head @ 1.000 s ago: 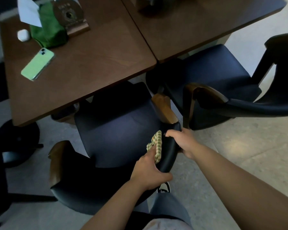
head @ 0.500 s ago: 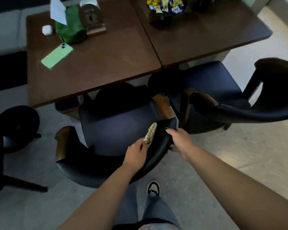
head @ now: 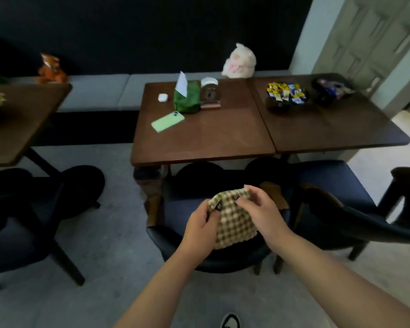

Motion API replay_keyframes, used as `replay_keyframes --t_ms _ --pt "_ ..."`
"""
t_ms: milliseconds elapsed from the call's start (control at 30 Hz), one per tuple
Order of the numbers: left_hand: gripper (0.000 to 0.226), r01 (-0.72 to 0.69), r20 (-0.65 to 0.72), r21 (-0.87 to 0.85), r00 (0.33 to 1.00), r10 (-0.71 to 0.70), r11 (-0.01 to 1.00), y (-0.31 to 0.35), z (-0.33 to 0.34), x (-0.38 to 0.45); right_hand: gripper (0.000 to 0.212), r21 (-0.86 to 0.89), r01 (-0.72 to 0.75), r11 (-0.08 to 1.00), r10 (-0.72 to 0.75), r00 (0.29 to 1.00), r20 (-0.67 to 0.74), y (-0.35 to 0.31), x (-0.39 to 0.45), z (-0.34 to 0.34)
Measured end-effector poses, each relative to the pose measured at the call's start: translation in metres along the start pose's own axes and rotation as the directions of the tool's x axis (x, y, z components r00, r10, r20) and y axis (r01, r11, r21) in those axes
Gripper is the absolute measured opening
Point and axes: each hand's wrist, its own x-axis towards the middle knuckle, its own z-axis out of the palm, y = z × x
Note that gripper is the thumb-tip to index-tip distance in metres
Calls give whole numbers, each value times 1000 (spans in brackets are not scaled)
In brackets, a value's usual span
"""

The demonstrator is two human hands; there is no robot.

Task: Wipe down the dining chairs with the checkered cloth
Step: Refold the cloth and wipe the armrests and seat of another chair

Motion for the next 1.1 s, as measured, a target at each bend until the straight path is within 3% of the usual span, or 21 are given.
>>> replay_keyframes --t_ms 100,200,333,633,767,900,1100 --pt "27 -72 -113 -43 991 67 997 13 -54 -31 28 135 -15 991 -2 992 126 -20 -24 55" --pt "20 -101 -237 -52 968 86 994 11 -114 -65 24 128 -3 992 -23 979 201 -27 -55 113" --pt "12 -71 -342 -74 939 42 995 -6 -205 -120 31 123 2 992 -30 973 228 -25 -107 199" --pt "11 -5 -542 -49 840 -22 999 -46 -384 -228 22 121 -54 991 5 928 372 -22 -198 399" --pt "11 13 -605 -48 796 -40 999 -64 -436 -239 19 85 -131 988 79 889 452 -19 -203 463" --pt "11 52 -636 -87 766 -96 995 -82 -478 -229 17 28 -117 993 91 882 462 -16 -185 510" --pt "5 139 -623 -86 765 -162 987 -109 -537 -187 18 -16 -167 986 158 889 429 -14 -114 565"
